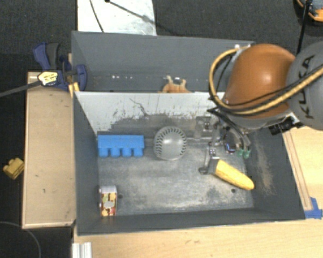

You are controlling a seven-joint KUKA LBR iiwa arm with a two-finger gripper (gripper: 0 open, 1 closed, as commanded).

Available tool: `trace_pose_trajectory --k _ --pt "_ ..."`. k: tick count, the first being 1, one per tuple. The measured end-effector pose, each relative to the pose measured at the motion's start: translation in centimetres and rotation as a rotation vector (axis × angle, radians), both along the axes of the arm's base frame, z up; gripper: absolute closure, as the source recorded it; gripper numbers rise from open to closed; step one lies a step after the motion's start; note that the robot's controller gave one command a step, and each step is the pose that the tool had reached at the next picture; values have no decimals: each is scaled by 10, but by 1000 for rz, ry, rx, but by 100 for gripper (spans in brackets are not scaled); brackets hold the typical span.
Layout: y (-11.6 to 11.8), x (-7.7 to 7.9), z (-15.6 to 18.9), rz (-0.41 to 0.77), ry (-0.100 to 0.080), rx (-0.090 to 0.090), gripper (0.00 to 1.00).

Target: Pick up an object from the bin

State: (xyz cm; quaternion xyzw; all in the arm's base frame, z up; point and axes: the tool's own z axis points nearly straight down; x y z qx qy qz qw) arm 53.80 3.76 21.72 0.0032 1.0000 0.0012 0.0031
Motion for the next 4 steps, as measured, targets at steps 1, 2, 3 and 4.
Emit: trace_pose_trajectory --k 1,2,3,4 --pt "-32 20 -45 -106 0 -3 0" --pt "-34 27 -58 -119 1 -2 0" --pt "-36 11 -71 -35 2 -3 0" --pt "-79 17 -96 -87 4 0 0"
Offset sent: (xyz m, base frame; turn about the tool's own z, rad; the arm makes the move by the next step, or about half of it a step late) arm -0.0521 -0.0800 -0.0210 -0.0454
